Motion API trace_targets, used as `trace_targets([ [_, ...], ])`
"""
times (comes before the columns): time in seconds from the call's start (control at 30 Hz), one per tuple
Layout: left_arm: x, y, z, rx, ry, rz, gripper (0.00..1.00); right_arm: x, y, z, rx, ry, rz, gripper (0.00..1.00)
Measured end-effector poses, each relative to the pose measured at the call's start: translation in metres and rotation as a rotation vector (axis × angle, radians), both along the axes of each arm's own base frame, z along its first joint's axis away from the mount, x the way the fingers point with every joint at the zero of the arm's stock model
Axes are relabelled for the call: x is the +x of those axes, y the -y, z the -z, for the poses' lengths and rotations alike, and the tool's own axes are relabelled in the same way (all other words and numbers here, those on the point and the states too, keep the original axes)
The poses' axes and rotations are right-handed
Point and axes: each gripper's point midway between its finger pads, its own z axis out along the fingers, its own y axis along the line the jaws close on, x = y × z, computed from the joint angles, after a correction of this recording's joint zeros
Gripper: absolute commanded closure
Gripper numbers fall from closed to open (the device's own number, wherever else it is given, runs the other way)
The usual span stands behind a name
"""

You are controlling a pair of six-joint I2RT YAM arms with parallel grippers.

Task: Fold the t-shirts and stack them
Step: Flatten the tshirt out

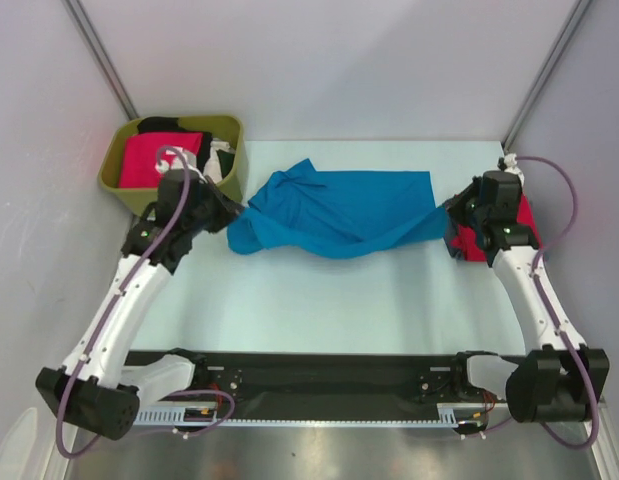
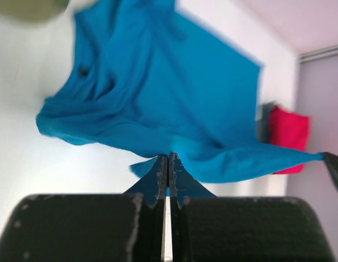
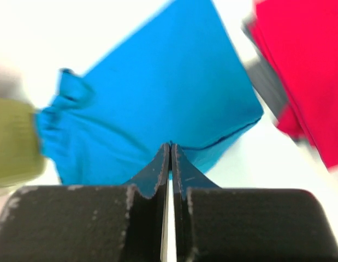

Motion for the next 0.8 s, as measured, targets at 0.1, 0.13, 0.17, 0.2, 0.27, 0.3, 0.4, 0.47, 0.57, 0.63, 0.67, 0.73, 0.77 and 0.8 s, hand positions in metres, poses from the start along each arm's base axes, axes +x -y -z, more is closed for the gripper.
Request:
trace_targets([
  [0.1,0.008,0.003,-0.06,-0.032,0.174,0.031,1.0,-0.001,-0.007,-0.045,0.002,0.107,-0.05,1.0],
  [0.13,0.006,0.004,-0.082,-0.044,0.249,0.046,1.0,-0.006,-0.01,-0.061,0.003,0.15,-0.072,1.0],
  [0.17,0.001,0.003,-0.101,-0.054,0.312,0.056,1.0,-0.013,-0.013,-0.078,0.003,0.196,-0.094,1.0],
  [0.2,-0.006,0.001,-0.12,-0.058,0.381,0.064,1.0,-0.022,-0.017,-0.096,0.002,0.247,-0.116,1.0],
  [0.27,-0.025,-0.003,-0.159,-0.07,0.508,0.085,1.0,-0.042,-0.023,-0.125,0.004,0.338,-0.158,1.0],
  [0.3,-0.035,-0.003,-0.177,-0.078,0.566,0.102,1.0,-0.056,-0.026,-0.143,0.002,0.398,-0.18,1.0],
  [0.4,-0.074,-0.003,-0.24,-0.108,0.784,0.174,1.0,-0.103,-0.035,-0.198,-0.004,0.584,-0.234,1.0],
  [0.47,-0.102,-0.004,-0.275,-0.125,0.914,0.215,1.0,-0.135,-0.038,-0.232,-0.015,0.705,-0.258,1.0],
  [0.57,-0.148,-0.011,-0.324,-0.143,1.093,0.254,1.0,-0.191,-0.04,-0.286,-0.039,0.9,-0.277,1.0],
  [0.63,-0.176,-0.017,-0.352,-0.157,1.193,0.263,1.0,-0.231,-0.039,-0.322,-0.057,1.034,-0.273,1.0],
  [0.67,-0.189,-0.02,-0.366,-0.163,1.235,0.263,1.0,-0.244,-0.038,-0.335,-0.063,1.079,-0.267,1.0],
  [0.73,-0.208,-0.026,-0.39,-0.173,1.305,0.253,1.0,-0.267,-0.036,-0.361,-0.074,1.164,-0.251,1.0],
  [0.77,-0.213,-0.029,-0.4,-0.177,1.326,0.247,1.0,-0.273,-0.034,-0.371,-0.076,1.187,-0.237,1.0],
  [0.8,-0.216,-0.03,-0.409,-0.181,1.342,0.239,1.0,-0.275,-0.032,-0.376,-0.076,1.196,-0.225,1.0],
])
